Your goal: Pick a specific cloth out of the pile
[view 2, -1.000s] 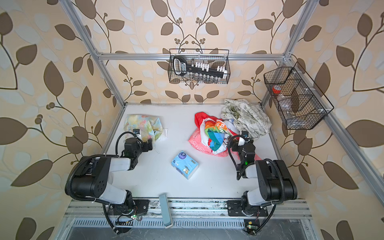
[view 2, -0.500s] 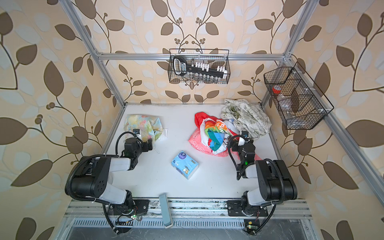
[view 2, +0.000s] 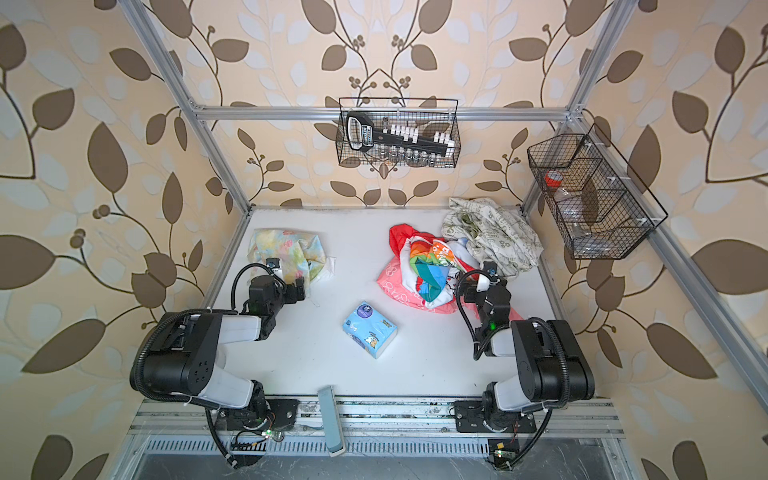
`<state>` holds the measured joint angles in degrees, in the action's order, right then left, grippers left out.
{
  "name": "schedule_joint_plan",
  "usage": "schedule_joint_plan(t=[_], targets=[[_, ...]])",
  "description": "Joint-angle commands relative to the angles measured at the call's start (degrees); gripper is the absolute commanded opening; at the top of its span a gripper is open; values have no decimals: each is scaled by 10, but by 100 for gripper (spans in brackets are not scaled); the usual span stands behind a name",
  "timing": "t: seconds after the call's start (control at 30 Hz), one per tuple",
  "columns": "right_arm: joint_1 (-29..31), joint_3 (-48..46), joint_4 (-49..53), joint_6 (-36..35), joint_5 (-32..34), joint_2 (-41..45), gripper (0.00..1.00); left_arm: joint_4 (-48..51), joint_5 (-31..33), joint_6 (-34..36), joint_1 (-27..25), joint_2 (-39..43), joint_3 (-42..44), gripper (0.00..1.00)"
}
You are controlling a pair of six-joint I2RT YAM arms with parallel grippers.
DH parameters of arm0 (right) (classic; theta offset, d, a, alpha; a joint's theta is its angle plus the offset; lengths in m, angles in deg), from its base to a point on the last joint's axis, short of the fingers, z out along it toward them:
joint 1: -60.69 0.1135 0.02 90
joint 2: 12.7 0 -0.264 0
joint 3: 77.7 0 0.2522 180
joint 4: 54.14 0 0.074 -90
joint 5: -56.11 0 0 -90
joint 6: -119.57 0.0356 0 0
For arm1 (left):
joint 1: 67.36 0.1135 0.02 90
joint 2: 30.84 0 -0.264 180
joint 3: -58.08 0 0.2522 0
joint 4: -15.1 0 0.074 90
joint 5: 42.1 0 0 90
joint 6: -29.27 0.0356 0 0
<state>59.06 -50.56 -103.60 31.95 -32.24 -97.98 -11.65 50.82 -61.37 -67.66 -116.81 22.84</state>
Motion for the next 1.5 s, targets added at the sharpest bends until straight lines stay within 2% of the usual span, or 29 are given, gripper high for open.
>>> schedule_joint_plan(t=[0.0, 0.13, 0.27, 0.4, 0.47, 0.5, 0.53, 0.57, 0.73, 0.93, 1.07, 1.1, 1.17, 1.47], targets=[[-1, 2, -13, 7, -6, -6, 100, -11, -11, -3, 2, 3, -10, 99], [1, 1, -16, 11, 13, -5, 100, -11, -12, -3, 2, 3, -10, 99], [0, 1, -13, 1, -16, -6, 99, -11, -11, -3, 1, 3, -10, 99], [1, -4, -23, 22, 36, -4, 100, -11, -11, -3, 2, 2, -10, 99], [2, -3, -23, 22, 38, -4, 100, -11, -11, -3, 2, 3, -10, 99], [0, -4, -23, 17, 24, -4, 100, -11, -11, -3, 2, 3, -10, 99], [-2, 2, -12, -4, -30, -6, 100, -11, -11, -3, 1, 3, -10, 99], [-2, -3, -21, -7, -43, -3, 100, -11, -11, -3, 2, 2, -10, 99], [-3, 0, -17, 17, 11, -5, 100, -11, -11, -3, 2, 3, -11, 99], [-4, 1, -16, 12, -2, -6, 100, -11, -12, -3, 2, 3, -10, 99], [10, -6, -28, 23, 68, -5, 100, -11, -11, -3, 2, 4, -10, 99], [11, -6, -28, 19, 59, -4, 100, -11, -12, -3, 2, 3, -10, 99], [8, -3, -19, -12, -25, -4, 100, -11, -12, -3, 2, 4, -10, 99], [-1, 2, -13, 11, 4, -5, 100, -11, -11, -3, 2, 3, -10, 99]])
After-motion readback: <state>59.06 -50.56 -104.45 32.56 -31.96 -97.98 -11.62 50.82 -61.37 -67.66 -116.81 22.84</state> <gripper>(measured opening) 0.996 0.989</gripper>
